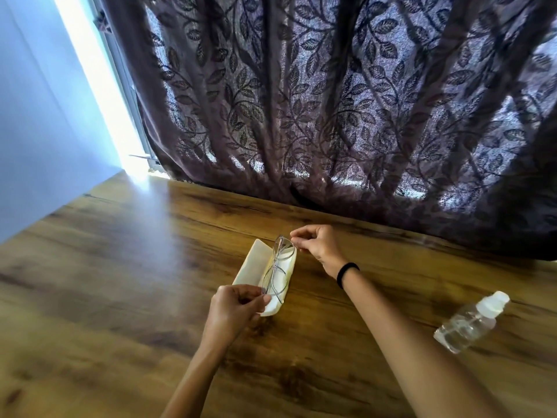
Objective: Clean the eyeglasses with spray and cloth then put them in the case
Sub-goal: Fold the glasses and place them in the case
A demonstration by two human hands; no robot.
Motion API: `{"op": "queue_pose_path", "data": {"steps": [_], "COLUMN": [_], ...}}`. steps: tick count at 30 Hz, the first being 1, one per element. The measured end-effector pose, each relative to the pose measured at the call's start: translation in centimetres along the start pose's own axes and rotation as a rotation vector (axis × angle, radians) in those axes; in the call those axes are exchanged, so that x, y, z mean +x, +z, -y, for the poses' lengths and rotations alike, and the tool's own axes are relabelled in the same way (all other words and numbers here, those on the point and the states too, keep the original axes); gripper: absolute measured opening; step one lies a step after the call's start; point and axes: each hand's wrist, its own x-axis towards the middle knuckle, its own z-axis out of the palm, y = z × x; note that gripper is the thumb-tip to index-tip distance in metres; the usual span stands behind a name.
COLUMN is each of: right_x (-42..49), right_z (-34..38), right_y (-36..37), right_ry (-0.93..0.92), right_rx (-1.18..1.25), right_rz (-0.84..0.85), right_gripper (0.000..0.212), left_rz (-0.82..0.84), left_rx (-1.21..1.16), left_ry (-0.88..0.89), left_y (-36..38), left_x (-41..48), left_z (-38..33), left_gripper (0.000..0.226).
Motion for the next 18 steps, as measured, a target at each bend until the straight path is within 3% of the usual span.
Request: {"op": "queue_pose_path", "data": {"steps": [18], "right_x": [-0.8], "right_z": [-1.8], "right_y": [-0.8], "right_ry": [-0.107], "right_rx": [-0.353], "right_rz": [-0.008], "right_gripper": [0.009], "left_rz": [-0.228], "left_rx": [0.640], "left_ry": [0.389], "left_y": [1.3], "left_x": [-1.8], "left_z": [0.4], "left_gripper": [0.022]}}
